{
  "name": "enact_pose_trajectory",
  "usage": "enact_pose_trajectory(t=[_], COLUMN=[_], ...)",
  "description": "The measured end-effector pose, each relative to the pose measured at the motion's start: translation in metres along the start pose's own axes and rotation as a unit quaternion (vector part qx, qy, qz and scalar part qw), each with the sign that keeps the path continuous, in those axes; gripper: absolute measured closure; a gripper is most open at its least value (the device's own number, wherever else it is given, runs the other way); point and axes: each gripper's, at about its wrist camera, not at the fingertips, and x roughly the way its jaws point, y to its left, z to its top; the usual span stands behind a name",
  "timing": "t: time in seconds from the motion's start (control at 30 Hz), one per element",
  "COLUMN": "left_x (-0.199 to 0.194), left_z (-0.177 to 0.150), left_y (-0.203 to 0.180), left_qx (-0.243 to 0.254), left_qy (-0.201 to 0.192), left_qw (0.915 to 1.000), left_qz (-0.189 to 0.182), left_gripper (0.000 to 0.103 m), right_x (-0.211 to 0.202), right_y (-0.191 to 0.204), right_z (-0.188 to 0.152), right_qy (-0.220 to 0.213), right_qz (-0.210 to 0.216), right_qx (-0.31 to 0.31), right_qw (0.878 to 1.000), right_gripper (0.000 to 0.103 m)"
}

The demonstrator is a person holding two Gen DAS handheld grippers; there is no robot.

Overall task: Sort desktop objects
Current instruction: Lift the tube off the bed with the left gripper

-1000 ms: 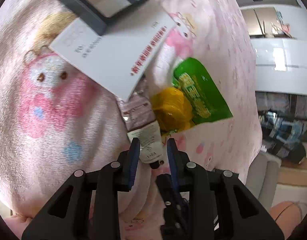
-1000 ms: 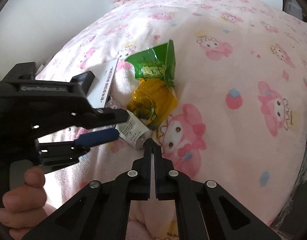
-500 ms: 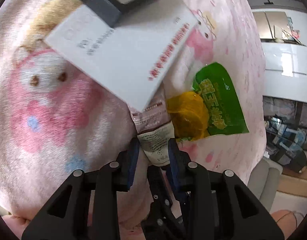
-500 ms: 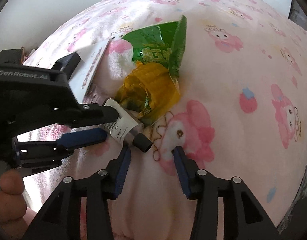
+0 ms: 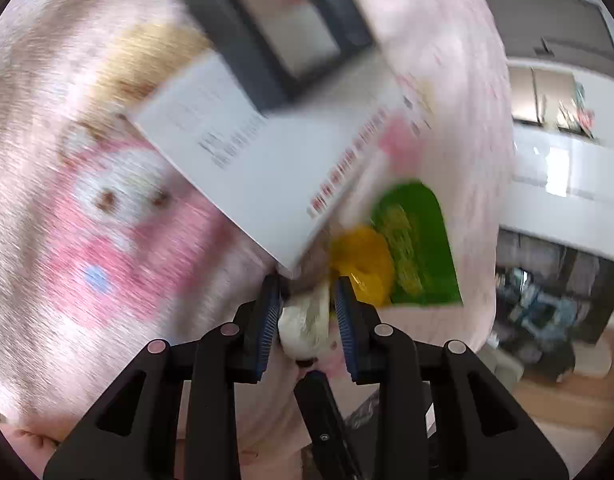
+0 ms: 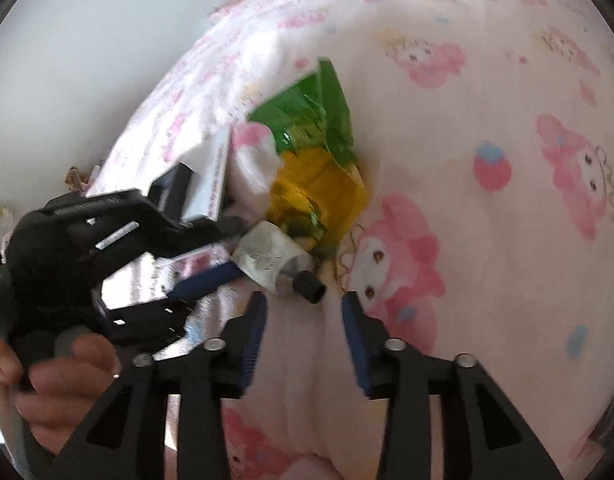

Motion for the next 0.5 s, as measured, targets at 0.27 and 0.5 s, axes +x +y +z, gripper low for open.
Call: enact_pose_trajectory(t=[0.27, 0.5], left_x=[0.052, 0.069], left_z=[0.037, 0.044], left_y=[-0.066, -0.096], left_qx=[0.046, 0.089], left_qy=[-0.012, 0.007], left_qw=[0.9983, 0.9951], left_qz=[0.033, 0.044], left_gripper=[0.083, 0.085], right_x=[0.022, -0.009], right_y=[-0.003, -0.01], right_z=[0.003, 0.002], right_qy=[0.013, -0.046], right_qz=[0.011, -0.001], right_qx=[0.013, 0.02], right_qw=[1.0, 0.999], right_gripper=[0.066, 0.084])
